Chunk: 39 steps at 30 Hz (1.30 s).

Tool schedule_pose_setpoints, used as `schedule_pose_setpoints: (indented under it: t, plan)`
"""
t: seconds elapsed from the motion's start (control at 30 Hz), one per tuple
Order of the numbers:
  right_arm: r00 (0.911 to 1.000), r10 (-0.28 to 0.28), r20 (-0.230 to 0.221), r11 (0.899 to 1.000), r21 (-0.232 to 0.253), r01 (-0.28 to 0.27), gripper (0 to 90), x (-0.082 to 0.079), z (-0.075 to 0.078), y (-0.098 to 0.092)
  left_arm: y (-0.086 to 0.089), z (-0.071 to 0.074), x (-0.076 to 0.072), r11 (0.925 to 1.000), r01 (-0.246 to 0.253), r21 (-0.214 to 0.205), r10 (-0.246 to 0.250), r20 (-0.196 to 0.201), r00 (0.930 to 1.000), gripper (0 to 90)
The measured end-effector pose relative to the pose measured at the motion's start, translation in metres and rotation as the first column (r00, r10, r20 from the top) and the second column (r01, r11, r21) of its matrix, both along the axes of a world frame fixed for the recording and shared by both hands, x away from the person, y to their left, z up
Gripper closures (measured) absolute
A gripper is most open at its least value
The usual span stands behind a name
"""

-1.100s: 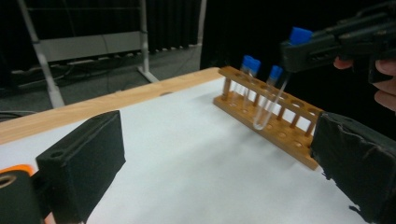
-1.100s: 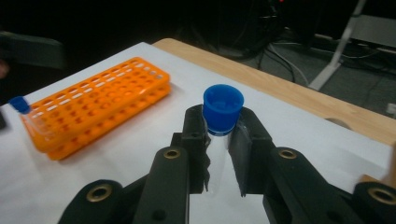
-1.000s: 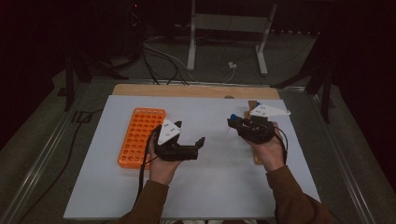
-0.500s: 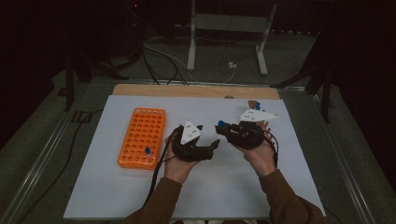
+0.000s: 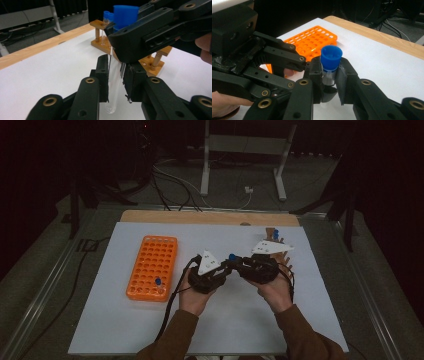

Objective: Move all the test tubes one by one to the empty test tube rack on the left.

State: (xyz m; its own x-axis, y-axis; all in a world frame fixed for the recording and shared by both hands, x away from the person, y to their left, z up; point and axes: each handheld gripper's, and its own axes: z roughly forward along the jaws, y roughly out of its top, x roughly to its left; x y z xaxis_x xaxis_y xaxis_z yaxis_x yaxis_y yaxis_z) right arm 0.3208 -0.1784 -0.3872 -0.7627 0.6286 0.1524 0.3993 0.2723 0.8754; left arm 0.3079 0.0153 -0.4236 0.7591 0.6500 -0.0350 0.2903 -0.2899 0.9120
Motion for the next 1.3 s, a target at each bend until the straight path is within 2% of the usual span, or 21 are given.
schedule_pose_setpoints:
  t: [0.1, 0.13, 0.27, 0.4, 0.57, 0.63, 0.73, 0.93, 1.0, 1.3]
  plan:
    - [1.0, 0.0, -0.006, 1.0, 0.003, 0.0, 75.2, 0.0, -0.002, -0.001, -0.001, -0.001, 0.0, 1.0, 0.007, 0.003, -0.007, -0.003, 1.0, 78.1]
    - [1.0, -0.005, -0.005, 1.0, 0.007, 0.005, 72.0, 0.0, -0.002, -0.001, -0.001, -0.001, 0.0, 1.0, 0.005, 0.004, -0.005, -0.006, 1.0, 78.1]
    - [0.9998, -0.019, 0.008, 0.999, 0.034, 0.019, 54.6, 0.0, 0.0, -0.007, 0.002, -0.003, 0.003, 1.0, -0.007, 0.005, 0.007, -0.018, 0.9998, 78.2]
    - [0.9975, -0.066, 0.025, 0.997, 0.049, 0.065, 37.2, 0.001, 0.002, -0.017, 0.008, -0.005, 0.005, 0.9996, -0.026, -0.014, 0.026, -0.036, 0.999, 78.2]
    - [0.988, -0.142, 0.06, 0.99, 0.023, 0.141, 15.1, -0.001, -0.001, -0.028, 0.015, -0.003, 0.006, 0.9985, -0.041, -0.037, 0.039, -0.044, 0.9982, 78.1]
    - [0.9843, -0.164, 0.064, 0.986, 0.007, 0.164, 13.0, -0.001, -0.003, -0.032, 0.017, -0.002, 0.006, 0.9981, -0.043, -0.044, 0.041, -0.048, 0.998, 78.2]
    - [0.9779, -0.198, 0.067, 0.98, -0.015, 0.2, 5.0, 0.0, -0.009, -0.039, 0.019, 0.0, 0.005, 0.9982, -0.046, -0.039, 0.044, -0.047, 0.9979, 78.1]
    - [0.969, -0.236, 0.074, 0.97, -0.048, 0.24, 1.2, 0.0, -0.019, -0.055, 0.029, 0.004, 0.006, 0.9968, -0.065, -0.045, 0.063, -0.049, 0.9968, 78.1]
    - [0.9608, -0.263, 0.088, 0.961, -0.067, 0.269, 0.5, 0.0, -0.022, -0.061, 0.033, 0.005, 0.006, 0.9952, -0.08, -0.057, 0.077, -0.051, 0.9957, 78.1]
    - [0.9482, -0.308, 0.077, 0.949, -0.047, 0.312, 0.0, -0.003, -0.03, -0.09, 0.055, 0.013, 0.008, 0.9887, -0.115, -0.096, 0.111, -0.048, 0.9927, 78.1]
